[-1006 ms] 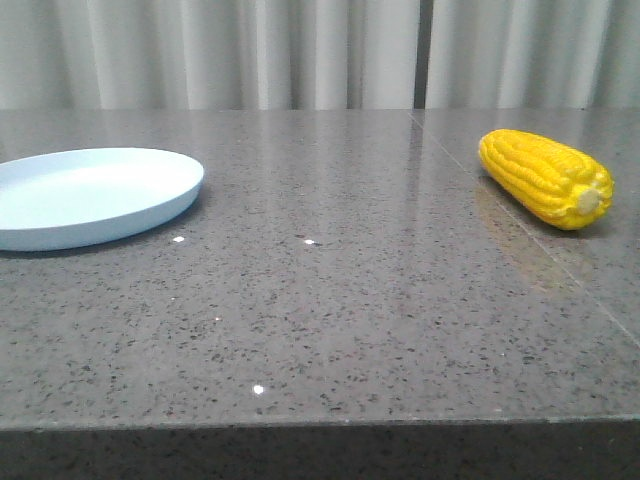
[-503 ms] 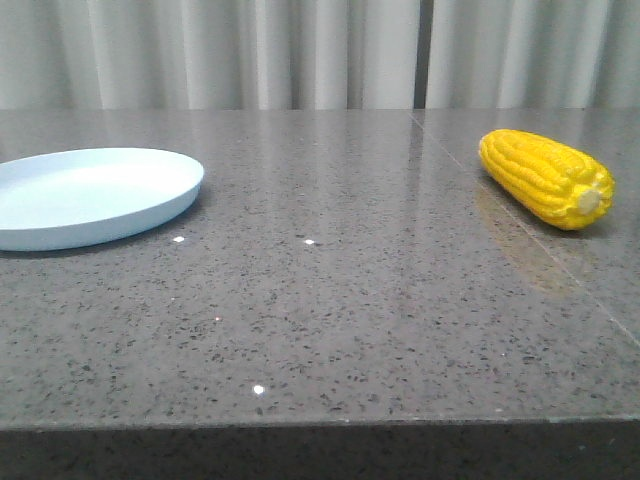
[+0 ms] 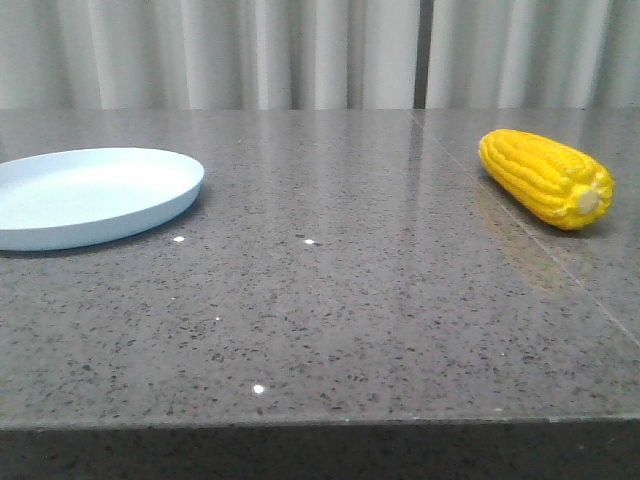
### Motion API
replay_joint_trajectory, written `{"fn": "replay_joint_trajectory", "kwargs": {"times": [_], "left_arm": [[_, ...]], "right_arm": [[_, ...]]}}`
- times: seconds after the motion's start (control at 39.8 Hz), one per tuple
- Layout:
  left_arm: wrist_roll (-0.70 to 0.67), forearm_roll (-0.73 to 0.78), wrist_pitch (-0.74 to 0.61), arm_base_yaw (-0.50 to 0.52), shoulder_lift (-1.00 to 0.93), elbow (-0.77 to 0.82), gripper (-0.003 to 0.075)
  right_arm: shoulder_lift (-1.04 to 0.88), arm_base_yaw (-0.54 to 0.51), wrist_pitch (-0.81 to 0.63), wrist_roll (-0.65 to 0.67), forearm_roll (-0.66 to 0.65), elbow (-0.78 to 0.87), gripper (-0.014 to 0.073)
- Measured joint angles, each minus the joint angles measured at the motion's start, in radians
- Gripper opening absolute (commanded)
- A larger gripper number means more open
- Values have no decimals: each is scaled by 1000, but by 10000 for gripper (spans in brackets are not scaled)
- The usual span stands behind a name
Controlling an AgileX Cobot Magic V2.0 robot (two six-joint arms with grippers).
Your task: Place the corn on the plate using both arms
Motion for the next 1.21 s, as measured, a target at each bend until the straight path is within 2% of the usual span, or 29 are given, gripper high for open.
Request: {"fn": "replay_joint_trajectory", "kwargs": {"times": [0.08,0.1,0.15,0.2,0.48,0.7,0.78,1.03,1.21], "left_arm": [[0,0,0,0,0,0,484],[0,0,-2,0,0,0,573],[0,0,-2,0,0,0,666],[0,0,-2,0,0,0,705],[0,0,-14,0,0,0,596],[0,-11,-12,0,99,-41,584],[0,-13,33,-7,175,-89,584],[0,-54,267,-120,526,-316,584],[0,-62,397,-133,757,-468,584]], "right_arm": [[0,0,0,0,0,0,457],[0,0,0,0,0,0,493],[0,0,0,0,0,0,568],[0,0,0,0,0,0,601],[0,0,0,0,0,0,601],[0,0,0,0,0,0,601],[0,0,0,0,0,0,601],[0,0,0,0,0,0,601],[0,0,0,0,0,0,601]]}}
